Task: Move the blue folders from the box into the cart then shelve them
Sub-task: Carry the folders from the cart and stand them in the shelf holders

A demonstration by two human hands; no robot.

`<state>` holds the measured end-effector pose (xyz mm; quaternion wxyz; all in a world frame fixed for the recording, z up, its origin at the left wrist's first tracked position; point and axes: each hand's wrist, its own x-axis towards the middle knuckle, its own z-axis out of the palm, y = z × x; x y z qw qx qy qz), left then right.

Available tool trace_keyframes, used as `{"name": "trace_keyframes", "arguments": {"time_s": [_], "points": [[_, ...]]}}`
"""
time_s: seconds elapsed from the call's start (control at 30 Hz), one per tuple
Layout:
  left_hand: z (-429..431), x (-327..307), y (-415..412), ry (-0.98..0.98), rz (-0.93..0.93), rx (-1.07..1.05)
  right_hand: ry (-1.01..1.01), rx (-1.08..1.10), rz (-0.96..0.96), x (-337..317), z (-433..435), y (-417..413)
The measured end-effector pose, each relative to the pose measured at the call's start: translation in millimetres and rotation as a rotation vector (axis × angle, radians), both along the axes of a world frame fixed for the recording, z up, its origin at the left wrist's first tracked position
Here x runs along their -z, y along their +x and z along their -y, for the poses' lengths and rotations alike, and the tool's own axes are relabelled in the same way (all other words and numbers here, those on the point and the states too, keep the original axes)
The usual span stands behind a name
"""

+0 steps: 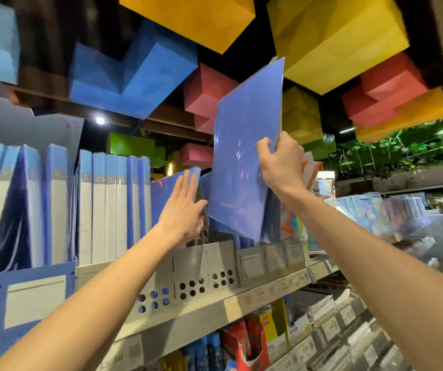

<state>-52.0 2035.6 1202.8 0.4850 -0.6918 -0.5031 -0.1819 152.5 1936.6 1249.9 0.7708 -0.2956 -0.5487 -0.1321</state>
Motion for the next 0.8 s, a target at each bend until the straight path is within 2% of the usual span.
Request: {"name": "trace_keyframes", "arguments": {"time_s": [0.1,0.27,0.4,0.5,0.67,0.8], "points": [[-5,-4,-12,-0.031,0.065,-0.011,0.004,-0.072,-0.021,-2,-29,-5],[2,-4,-31,0.110,0.019,-0.043,-0.023,-0.145,-0.002,-11,-71,-12],[9,-10,-42,0.222,-0.099,-0.129,-0.030,-0.208,0.047,-14,-100,-21],[12,-14,-37,0.201,-0.230,-0.218,-0.052,-0.287,0.079,-13,-121,-29],[2,-9,-30,0.065,-0.117,-0.361,-0.077,-0.433,0.116,-5,-158,-47],[2,-10,-23,0.096,-0.072,-0.400,-0.108,-0.451,0.122,-1,-177,-58]]}}
